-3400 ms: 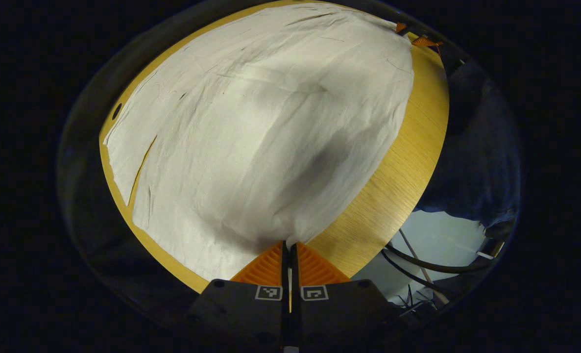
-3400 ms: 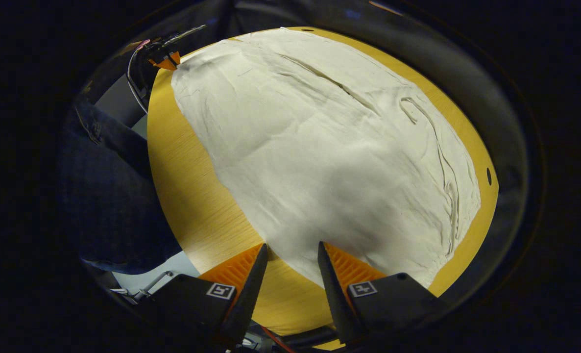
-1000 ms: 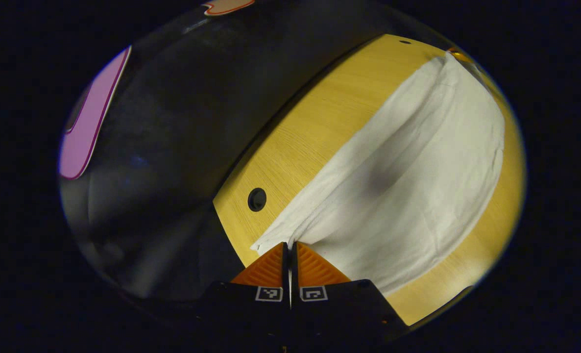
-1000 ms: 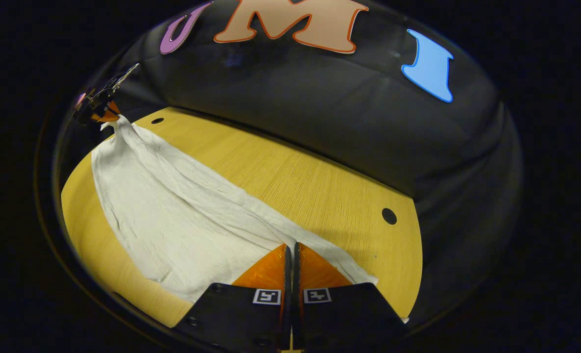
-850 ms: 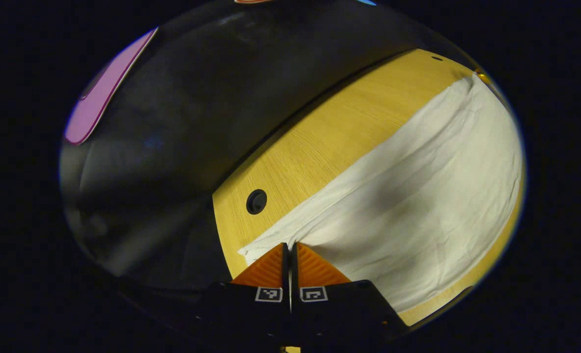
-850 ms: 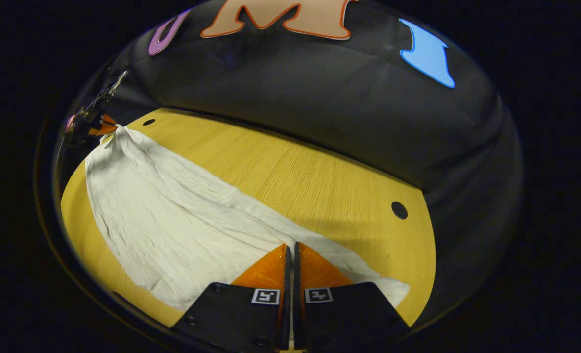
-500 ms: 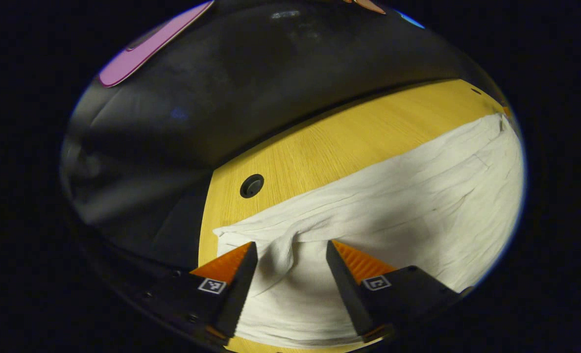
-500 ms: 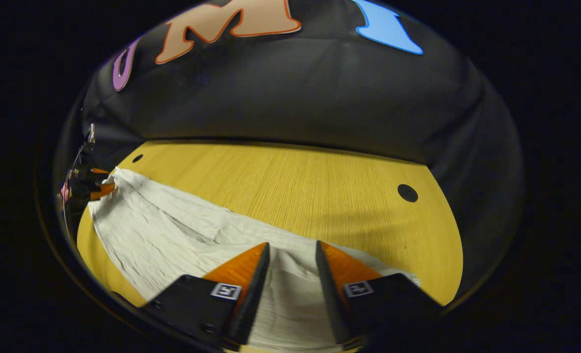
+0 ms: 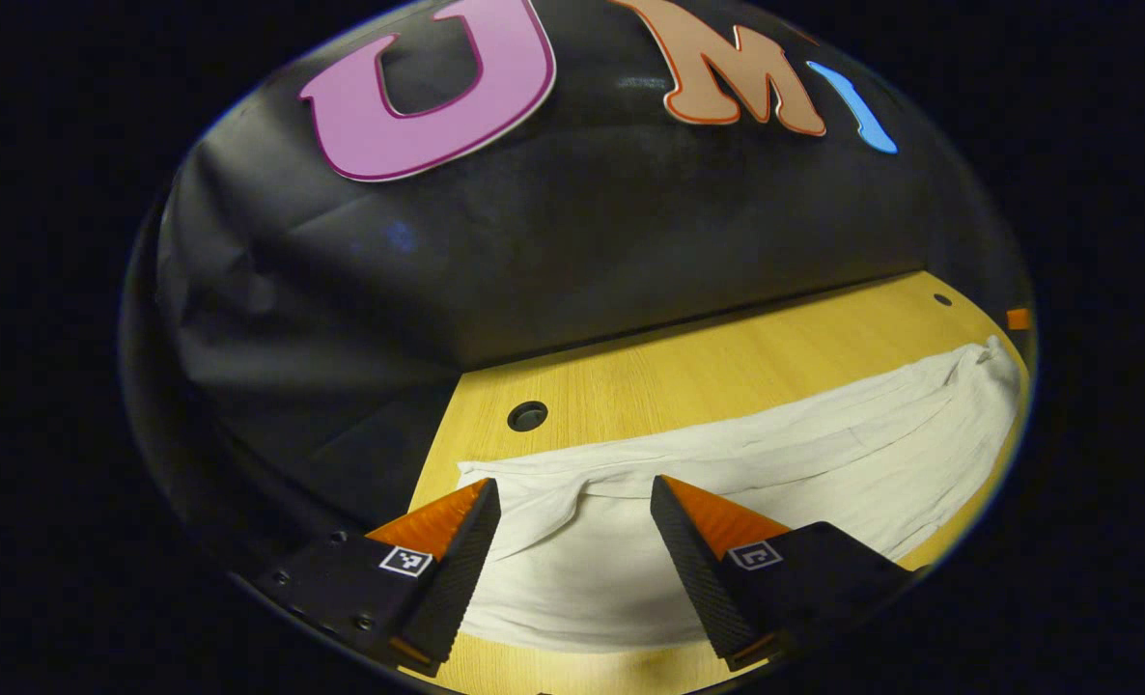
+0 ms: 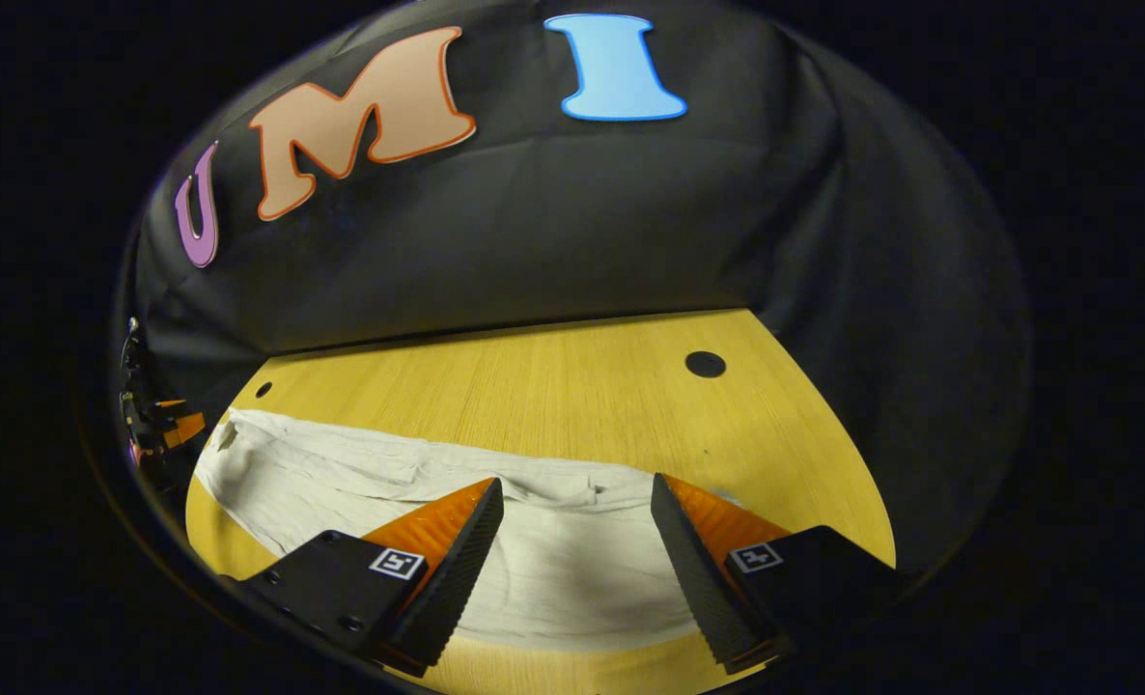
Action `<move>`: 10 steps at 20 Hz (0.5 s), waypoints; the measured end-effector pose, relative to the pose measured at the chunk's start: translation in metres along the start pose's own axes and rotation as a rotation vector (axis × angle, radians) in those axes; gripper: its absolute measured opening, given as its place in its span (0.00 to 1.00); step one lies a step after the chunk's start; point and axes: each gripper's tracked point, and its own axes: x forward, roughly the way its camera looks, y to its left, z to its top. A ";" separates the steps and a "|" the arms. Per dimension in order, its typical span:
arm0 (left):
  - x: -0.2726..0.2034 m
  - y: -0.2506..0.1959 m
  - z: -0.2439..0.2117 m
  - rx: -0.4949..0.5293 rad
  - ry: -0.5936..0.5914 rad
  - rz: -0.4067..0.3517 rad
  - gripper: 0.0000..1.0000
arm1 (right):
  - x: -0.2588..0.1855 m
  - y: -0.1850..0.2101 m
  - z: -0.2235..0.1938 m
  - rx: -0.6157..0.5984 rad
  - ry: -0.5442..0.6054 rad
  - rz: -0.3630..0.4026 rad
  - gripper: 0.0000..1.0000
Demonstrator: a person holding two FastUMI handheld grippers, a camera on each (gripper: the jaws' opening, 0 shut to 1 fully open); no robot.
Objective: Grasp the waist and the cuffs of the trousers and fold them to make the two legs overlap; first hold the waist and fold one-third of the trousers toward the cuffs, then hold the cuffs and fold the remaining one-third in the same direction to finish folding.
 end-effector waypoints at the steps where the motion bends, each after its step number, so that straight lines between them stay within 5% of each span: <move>1: 0.001 -0.001 0.002 -0.026 -0.019 -0.005 0.95 | -0.011 -0.010 -0.005 0.017 0.000 -0.012 0.96; 10: 0.011 -0.001 0.003 -0.098 -0.121 0.002 0.93 | -0.040 -0.080 -0.092 0.179 0.107 -0.092 0.94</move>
